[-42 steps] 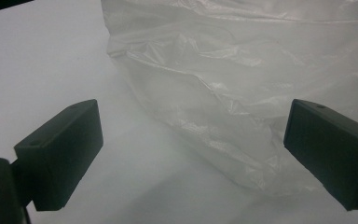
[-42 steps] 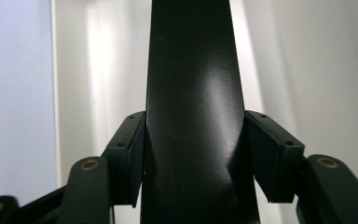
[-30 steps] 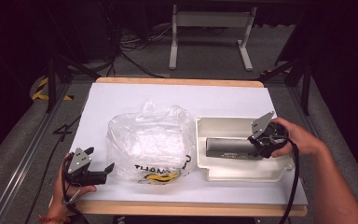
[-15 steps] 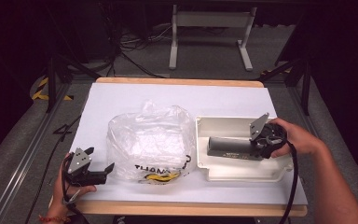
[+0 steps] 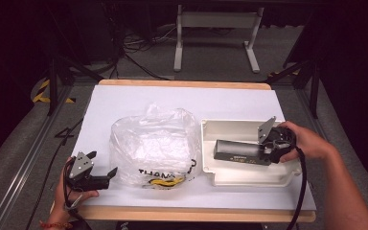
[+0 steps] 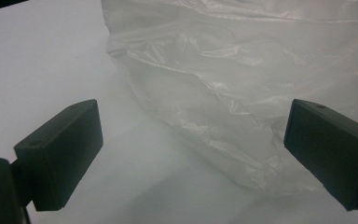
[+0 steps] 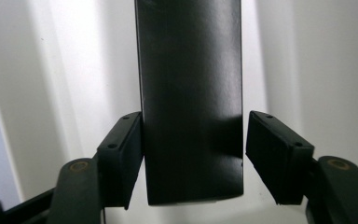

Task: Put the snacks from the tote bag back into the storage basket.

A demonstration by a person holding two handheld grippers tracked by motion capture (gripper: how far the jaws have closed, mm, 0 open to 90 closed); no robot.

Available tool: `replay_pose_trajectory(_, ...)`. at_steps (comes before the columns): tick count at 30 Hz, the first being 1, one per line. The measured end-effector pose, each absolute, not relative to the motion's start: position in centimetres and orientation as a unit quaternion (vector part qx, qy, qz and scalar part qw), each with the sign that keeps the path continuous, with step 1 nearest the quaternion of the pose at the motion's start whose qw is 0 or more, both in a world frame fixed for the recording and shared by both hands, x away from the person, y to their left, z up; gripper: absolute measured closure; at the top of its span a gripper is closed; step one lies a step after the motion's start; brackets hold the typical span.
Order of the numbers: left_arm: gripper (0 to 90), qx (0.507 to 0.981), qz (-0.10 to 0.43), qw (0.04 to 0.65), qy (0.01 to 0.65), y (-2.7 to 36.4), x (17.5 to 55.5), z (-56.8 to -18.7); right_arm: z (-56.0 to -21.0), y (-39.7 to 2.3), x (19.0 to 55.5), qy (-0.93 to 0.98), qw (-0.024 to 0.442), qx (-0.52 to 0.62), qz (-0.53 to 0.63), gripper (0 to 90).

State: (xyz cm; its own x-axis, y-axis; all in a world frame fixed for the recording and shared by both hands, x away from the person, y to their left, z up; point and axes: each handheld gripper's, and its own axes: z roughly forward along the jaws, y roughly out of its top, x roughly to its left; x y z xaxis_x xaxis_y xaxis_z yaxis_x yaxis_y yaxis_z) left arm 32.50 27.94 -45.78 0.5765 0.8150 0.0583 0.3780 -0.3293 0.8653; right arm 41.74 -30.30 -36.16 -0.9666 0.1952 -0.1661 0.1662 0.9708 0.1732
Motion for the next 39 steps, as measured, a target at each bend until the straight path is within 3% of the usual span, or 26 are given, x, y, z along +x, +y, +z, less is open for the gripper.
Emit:
replay_pose_trajectory(24, 5.3, 0.775, 0.252, 0.434, 0.384, 28.0, 32.5, -45.8, -35.1, -32.2, 40.7, 0.982, 0.123, 0.11, 0.096, 37.1)
replay_pose_trajectory(39, 5.3, 0.775, 0.252, 0.434, 0.384, 28.0, 32.5, -45.8, -33.1, -34.2, 37.9, 0.944, 0.206, 0.149, 0.211, 34.6)
